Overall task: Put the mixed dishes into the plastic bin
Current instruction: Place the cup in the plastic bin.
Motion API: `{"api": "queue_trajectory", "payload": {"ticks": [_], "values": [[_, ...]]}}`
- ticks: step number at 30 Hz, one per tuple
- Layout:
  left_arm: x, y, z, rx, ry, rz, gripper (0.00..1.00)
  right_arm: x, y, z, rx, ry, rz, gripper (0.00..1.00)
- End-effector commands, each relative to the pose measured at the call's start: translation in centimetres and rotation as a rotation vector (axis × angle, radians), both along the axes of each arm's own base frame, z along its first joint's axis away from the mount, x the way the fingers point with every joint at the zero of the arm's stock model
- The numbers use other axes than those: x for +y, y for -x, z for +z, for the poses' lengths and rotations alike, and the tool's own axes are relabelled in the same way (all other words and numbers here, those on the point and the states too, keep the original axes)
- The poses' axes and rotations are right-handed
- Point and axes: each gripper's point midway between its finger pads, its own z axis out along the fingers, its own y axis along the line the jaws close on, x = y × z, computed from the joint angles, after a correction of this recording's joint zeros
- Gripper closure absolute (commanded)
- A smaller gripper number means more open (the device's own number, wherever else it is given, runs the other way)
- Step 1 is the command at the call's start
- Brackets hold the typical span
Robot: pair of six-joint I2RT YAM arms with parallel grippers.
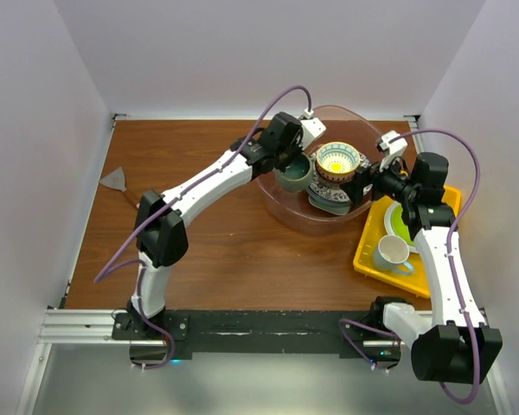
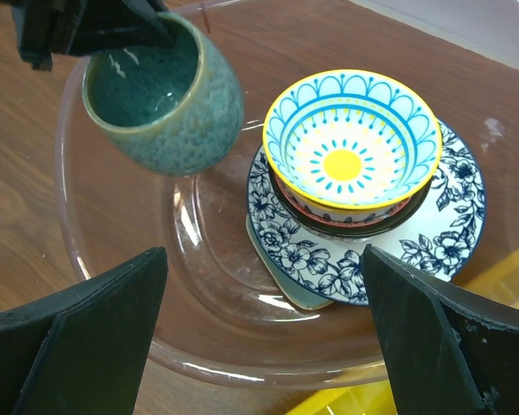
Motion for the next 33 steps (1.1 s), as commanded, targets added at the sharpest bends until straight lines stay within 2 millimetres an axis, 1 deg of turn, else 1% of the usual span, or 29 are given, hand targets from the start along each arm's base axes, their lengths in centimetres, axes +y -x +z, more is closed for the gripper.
{"api": "queue_trajectory", "payload": {"ticks": [1,5,15,18,23,24,25,26,28,29,31,32,33], "values": [[-1.7,-1.5,3.9,-0.102,0.078,-0.058,1.0,-0.8,-0.7,2.9,-0.08,0.007,-0.05,0.02],[-1.9,-1.3,1.7,-0.069,0.042,-0.091,1.0,-0.9,-0.8,2.9,-0.079,0.006,-0.057,0.02],[-1.4,-0.9,-4.9,0.024,-0.038,-0.131,1.0,-1.1,-0.9,3.0,-0.081,0.005,-0.073,0.02],[-1.5,-1.0,-6.2,0.043,-0.046,-0.137,1.0,-1.1,-0.9,3.0,-0.077,0.002,-0.073,0.02],[-1.6,-1.1,-7.8,0.056,-0.057,-0.135,1.0,-1.2,-0.9,3.1,-0.08,0.003,-0.077,0.02],[-1.7,-1.1,-8.0,0.06,-0.059,-0.136,0.99,-1.2,-1.0,3.1,-0.081,0.003,-0.081,0.02],[-1.7,-1.0,-8.3,0.064,-0.059,-0.137,0.96,-1.2,-1.0,3.0,-0.078,0.002,-0.079,0.02],[-1.6,-1.0,-8.6,0.069,-0.062,-0.133,0.9,-1.3,-1.0,3.0,-0.08,0.002,-0.081,0.02],[-1.5,-1.0,-9.0,0.076,-0.065,-0.123,0.85,-1.3,-1.0,3.0,-0.08,0.003,-0.082,0.02],[-1.4,-1.0,-9.0,0.077,-0.064,-0.115,0.77,-1.2,-1.0,3.0,-0.08,0.003,-0.081,0.02],[-1.1,-1.1,-8.7,0.074,-0.061,-0.091,0.7,-1.3,-1.0,3.0,-0.081,0.003,-0.082,0.02],[-1.0,-1.1,-8.6,0.07,-0.06,-0.083,0.64,-1.3,-1.0,3.0,-0.078,0.003,-0.082,0.02],[-0.8,-1.1,-7.6,0.058,-0.047,-0.068,0.6,-1.3,-1.0,3.0,-0.08,0.003,-0.082,0.02]]}}
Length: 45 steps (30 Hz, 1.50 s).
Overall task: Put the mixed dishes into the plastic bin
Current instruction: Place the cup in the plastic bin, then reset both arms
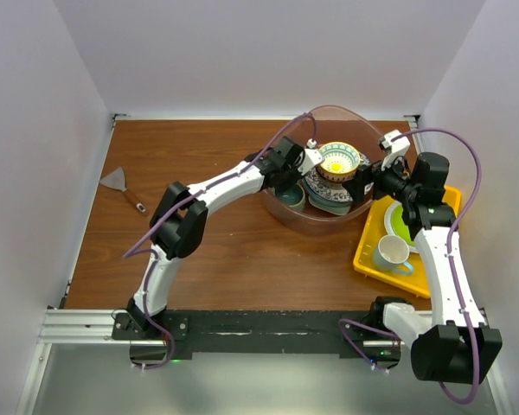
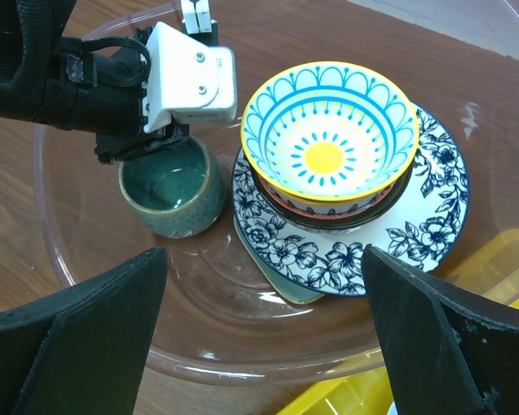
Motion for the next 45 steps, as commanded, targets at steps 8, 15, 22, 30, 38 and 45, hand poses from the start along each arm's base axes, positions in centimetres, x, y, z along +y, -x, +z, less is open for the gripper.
{"api": "queue_trajectory", "payload": {"ticks": [8,15,22,30,38,45], "values": [[1.3,-1.6,13.5,-0.258,0.245,0.134,0.24,-0.5,-0.6,3.2,-0.099,0.01,-0.024,0.02],[6.0,1.9,23.3,-0.402,0.482,0.178,0.04,-0.1,-0.3,3.3,-0.102,0.002,0.008,0.02],[13.1,6.2,24.2,-0.418,0.58,0.277,0.0,0.8,0.3,3.2,-0.104,-0.015,0.077,0.02],[22.6,13.1,23.0,-0.514,0.664,0.502,0.0,1.9,1.1,2.8,-0.109,-0.029,0.172,0.02],[26.9,16.9,19.2,-0.527,0.708,0.635,0.0,0.8,0.4,4.5,-0.107,-0.013,0.097,0.02],[27.5,17.6,19.3,-0.521,0.717,0.657,0.0,-4.6,-0.6,7.4,-0.099,-0.009,-0.303,0.02]]}}
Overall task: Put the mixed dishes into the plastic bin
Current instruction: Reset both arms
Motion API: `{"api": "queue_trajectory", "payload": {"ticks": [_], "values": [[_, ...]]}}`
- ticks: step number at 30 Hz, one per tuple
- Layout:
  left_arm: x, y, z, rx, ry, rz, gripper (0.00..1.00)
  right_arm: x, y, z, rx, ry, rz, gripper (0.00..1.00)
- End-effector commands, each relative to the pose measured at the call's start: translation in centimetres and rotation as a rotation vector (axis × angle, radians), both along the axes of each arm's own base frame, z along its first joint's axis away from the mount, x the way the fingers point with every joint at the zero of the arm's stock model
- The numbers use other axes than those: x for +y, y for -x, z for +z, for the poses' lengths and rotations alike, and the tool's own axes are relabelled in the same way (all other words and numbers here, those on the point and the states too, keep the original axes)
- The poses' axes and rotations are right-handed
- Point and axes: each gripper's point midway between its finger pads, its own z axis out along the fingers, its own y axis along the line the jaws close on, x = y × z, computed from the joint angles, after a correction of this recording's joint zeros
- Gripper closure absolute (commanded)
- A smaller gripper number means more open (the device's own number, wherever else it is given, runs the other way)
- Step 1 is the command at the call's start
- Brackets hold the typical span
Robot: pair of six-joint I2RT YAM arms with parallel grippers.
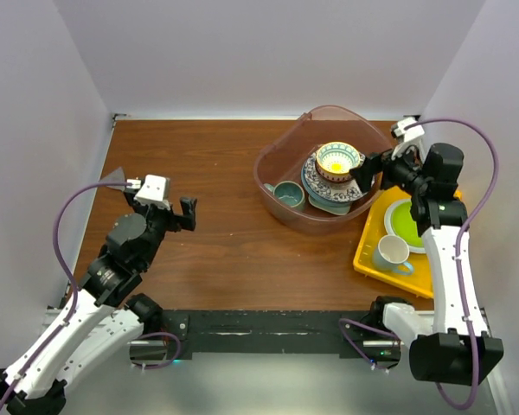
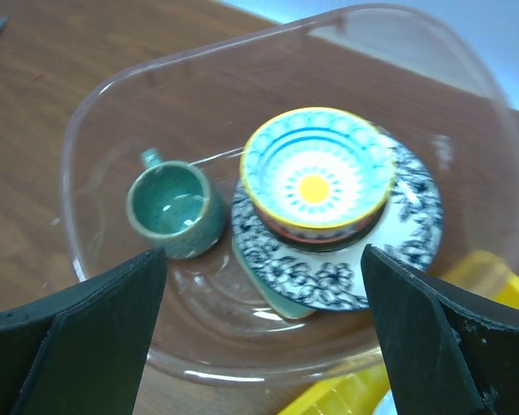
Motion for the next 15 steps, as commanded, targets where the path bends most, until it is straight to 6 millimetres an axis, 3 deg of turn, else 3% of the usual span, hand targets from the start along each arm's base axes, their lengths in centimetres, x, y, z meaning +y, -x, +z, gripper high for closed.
{"api": "queue_trajectory", "payload": {"ticks": [1,3,7,15], "values": [[0.6,0.2,1.1,-0.017,0.054,0.038,0.0,-4.7,-0.5,3.8,-0.054,-0.01,-0.336,0.02],[0.5,0.3,1.7,-0.024,0.066,0.026,0.0,-6.2,-0.1,5.2,-0.081,-0.036,-0.448,0.02],[0.0,0.3,2.2,-0.009,0.078,0.009,0.0,-7.3,0.9,6.4,-0.095,-0.067,-0.534,0.02],[-0.5,0.3,4.0,-0.032,0.089,-0.02,0.0,-6.4,1.2,7.9,-0.108,-0.081,-0.484,0.02]]}}
